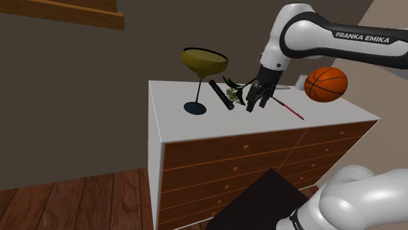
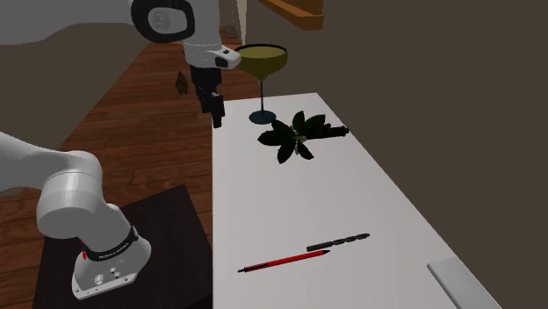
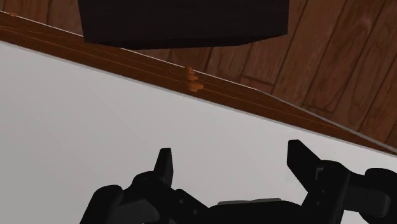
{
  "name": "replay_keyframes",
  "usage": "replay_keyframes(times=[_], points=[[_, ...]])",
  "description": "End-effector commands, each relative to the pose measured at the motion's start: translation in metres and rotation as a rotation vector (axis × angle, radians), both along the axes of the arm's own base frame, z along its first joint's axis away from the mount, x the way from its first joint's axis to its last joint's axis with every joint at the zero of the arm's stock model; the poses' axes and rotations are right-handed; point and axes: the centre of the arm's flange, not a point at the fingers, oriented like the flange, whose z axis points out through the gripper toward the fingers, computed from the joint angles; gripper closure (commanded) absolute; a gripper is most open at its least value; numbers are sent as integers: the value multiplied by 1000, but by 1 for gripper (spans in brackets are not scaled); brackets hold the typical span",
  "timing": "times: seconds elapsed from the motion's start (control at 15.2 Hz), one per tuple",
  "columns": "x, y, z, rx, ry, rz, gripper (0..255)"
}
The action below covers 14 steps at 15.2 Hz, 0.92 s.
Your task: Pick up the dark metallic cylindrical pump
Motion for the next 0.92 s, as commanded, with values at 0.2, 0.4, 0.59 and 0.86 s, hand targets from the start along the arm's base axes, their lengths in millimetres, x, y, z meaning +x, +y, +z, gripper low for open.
replay_keyframes(times=[0.2, 0.4, 0.59, 0.86], points=[[61, -14, -14, -2, -14, -85, 0], [97, -25, -21, -3, -21, -135, 0], [132, -37, -28, -5, -29, -185, 0], [179, -57, -37, -6, -39, -252, 0]])
